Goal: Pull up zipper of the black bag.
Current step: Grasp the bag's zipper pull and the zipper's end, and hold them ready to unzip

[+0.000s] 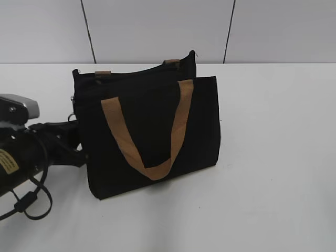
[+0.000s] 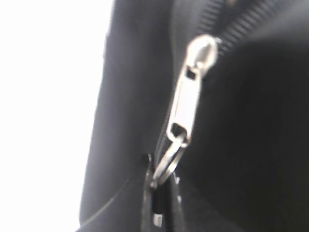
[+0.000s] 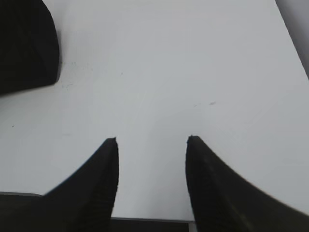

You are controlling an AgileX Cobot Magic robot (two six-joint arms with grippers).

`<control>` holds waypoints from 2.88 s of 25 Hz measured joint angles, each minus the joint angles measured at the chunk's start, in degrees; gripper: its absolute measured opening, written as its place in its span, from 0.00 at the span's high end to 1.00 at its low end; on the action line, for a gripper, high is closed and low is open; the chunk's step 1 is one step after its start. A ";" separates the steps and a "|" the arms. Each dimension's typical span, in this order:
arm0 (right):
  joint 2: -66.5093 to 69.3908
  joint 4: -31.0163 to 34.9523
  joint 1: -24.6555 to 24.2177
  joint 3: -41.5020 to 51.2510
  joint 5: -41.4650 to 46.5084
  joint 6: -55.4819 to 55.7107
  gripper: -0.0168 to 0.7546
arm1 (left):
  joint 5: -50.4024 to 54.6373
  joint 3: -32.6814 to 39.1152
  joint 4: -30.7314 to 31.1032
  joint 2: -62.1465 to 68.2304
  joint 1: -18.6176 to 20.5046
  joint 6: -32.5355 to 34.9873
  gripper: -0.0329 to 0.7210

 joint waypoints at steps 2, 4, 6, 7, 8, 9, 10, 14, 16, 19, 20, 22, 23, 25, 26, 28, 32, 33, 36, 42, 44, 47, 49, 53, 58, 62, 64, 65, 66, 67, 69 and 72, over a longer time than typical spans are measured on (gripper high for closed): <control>0.00 0.00 0.00 0.00 0.00 0.00 0.51 | 0.55 0.65 -1.96 -4.05 0.00 0.05 0.94; 0.00 0.00 0.00 0.00 0.00 0.00 0.51 | 2.44 0.70 -2.93 -9.06 0.00 0.41 0.94; 0.00 0.00 0.00 0.00 0.00 0.00 0.51 | 4.61 0.70 -3.12 -13.62 0.00 0.97 0.94; 0.00 0.00 0.00 0.00 0.00 0.00 0.51 | 5.44 0.70 -3.18 -16.07 0.00 1.30 0.94; 0.00 0.00 0.00 0.00 0.00 0.00 0.51 | 6.55 0.70 -3.18 -18.37 0.00 1.50 0.94; 0.00 0.00 0.00 0.00 0.00 0.00 0.51 | 7.72 0.70 -3.18 -20.19 0.00 1.67 0.94; 0.00 0.00 0.00 0.00 0.00 0.00 0.51 | 8.71 0.70 -3.18 -22.19 0.00 1.72 0.94; 0.00 0.00 0.00 0.00 0.00 0.00 0.51 | 12.89 0.76 -3.18 -28.13 0.00 1.72 0.94; 0.00 0.00 0.00 0.00 0.00 0.00 0.51 | 14.01 0.76 -3.18 -29.95 0.00 1.72 0.94; 0.00 0.00 0.00 0.00 0.00 0.00 0.51 | 15.75 0.62 -3.00 -32.16 0.00 1.83 0.94; 0.00 0.00 0.00 0.00 0.00 0.00 0.51 | 17.24 0.29 -2.68 -32.72 0.00 1.83 0.94; 0.00 0.00 0.00 0.00 0.00 0.00 0.51 | 19.86 -0.80 -1.69 -33.89 0.00 1.88 0.94; 0.00 0.00 0.00 0.00 0.00 0.00 0.51 | 21.13 -1.54 -1.40 -34.24 0.00 1.88 0.94; 0.00 0.00 0.00 0.00 0.00 0.00 0.51 | 23.42 -2.92 -0.92 -34.54 0.00 1.88 0.94; 0.00 0.00 0.00 0.00 0.00 0.00 0.51 | 24.42 -3.59 -0.85 -34.58 0.00 1.82 0.94; 0.00 0.00 0.00 0.00 0.00 0.00 0.51 | 26.03 -4.69 -0.65 -34.65 0.00 1.66 0.94; 0.00 0.00 0.00 0.00 0.00 0.00 0.51 | 31.75 -7.33 -0.63 -34.71 0.00 1.46 0.94; 0.00 0.00 0.00 0.00 0.00 0.00 0.51 | 32.69 -7.88 -0.63 -34.77 0.00 1.46 0.94; 0.00 0.00 0.00 0.00 0.00 0.00 0.51 | 34.42 -8.58 -0.63 -34.82 0.00 0.97 0.94; 3.74 5.16 0.00 0.00 -0.11 -1.23 0.51 | 37.97 -9.01 0.02 -35.03 0.00 -2.85 0.94; 8.15 8.95 0.00 -0.17 -0.62 -4.27 0.51 | 41.33 -9.44 0.90 -35.68 0.00 -3.95 0.94; 16.26 18.12 0.00 -1.16 -4.15 -12.68 0.51 | 45.39 -10.55 1.25 -36.92 0.00 -4.55 0.94; 22.07 26.01 0.00 -1.88 -6.58 -20.84 0.51 | 46.63 -11.07 1.31 -37.41 0.00 -4.59 0.94; 32.82 40.48 2.31 -2.31 -9.37 -36.34 0.51 | 46.97 -11.30 1.37 -38.01 0.00 -4.59 0.94; 49.30 53.17 8.99 -3.68 -12.53 -54.97 0.51 | 47.31 -11.30 1.37 -38.13 0.00 -4.66 0.94; 59.60 55.66 14.87 -9.70 -15.10 -64.48 0.51 | 47.31 -11.30 1.37 -38.13 0.00 -4.77 0.94; 64.19 56.05 17.84 -13.22 -17.06 -67.43 0.51 | 47.31 -11.30 1.37 -38.13 0.00 -4.77 0.94; 66.66 56.13 19.28 -15.11 -17.92 -68.99 0.51 | 47.31 -11.30 1.37 -38.13 0.00 -4.77 0.94; 69.03 56.24 20.44 -16.95 -18.97 -70.37 0.51 | 47.31 -11.30 1.37 -38.13 0.00 -4.77 0.94; 70.96 56.62 21.82 -18.69 -20.06 -71.48 0.51 | 47.31 -11.30 1.37 -38.13 0.00 -4.77 0.94; 75.49 58.04 24.21 -21.78 -21.71 -74.06 0.51 | 47.31 -11.30 1.37 -38.13 0.00 -4.77 0.94; 81.58 61.76 27.81 -25.92 -22.78 -77.56 0.51 | 47.31 -11.30 1.37 -38.13 0.00 -4.77 0.94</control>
